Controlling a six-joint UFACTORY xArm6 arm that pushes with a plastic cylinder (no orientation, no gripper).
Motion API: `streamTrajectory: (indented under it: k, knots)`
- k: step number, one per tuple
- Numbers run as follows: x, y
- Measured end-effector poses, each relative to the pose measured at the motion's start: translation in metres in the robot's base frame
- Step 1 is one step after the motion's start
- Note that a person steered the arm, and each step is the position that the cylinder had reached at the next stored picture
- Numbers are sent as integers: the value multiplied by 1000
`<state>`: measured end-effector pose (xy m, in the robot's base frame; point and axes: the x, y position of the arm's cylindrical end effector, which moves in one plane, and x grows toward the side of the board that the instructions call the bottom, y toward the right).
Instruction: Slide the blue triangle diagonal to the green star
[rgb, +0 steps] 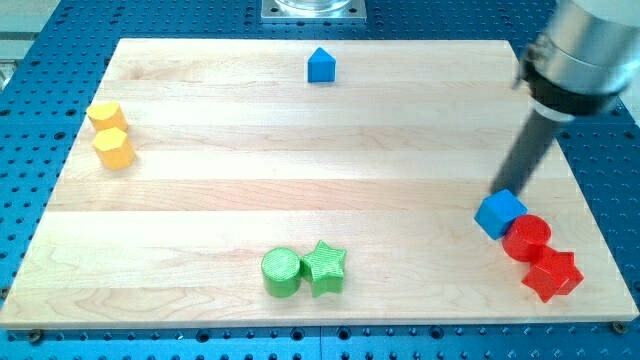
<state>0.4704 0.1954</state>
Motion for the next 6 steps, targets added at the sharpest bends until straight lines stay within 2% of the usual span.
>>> streamTrajectory:
  k: [1,3,5,6]
  knots:
    - [-32,-85]
    - [-152,-243]
    - [-244,-219]
    - [-171,-173]
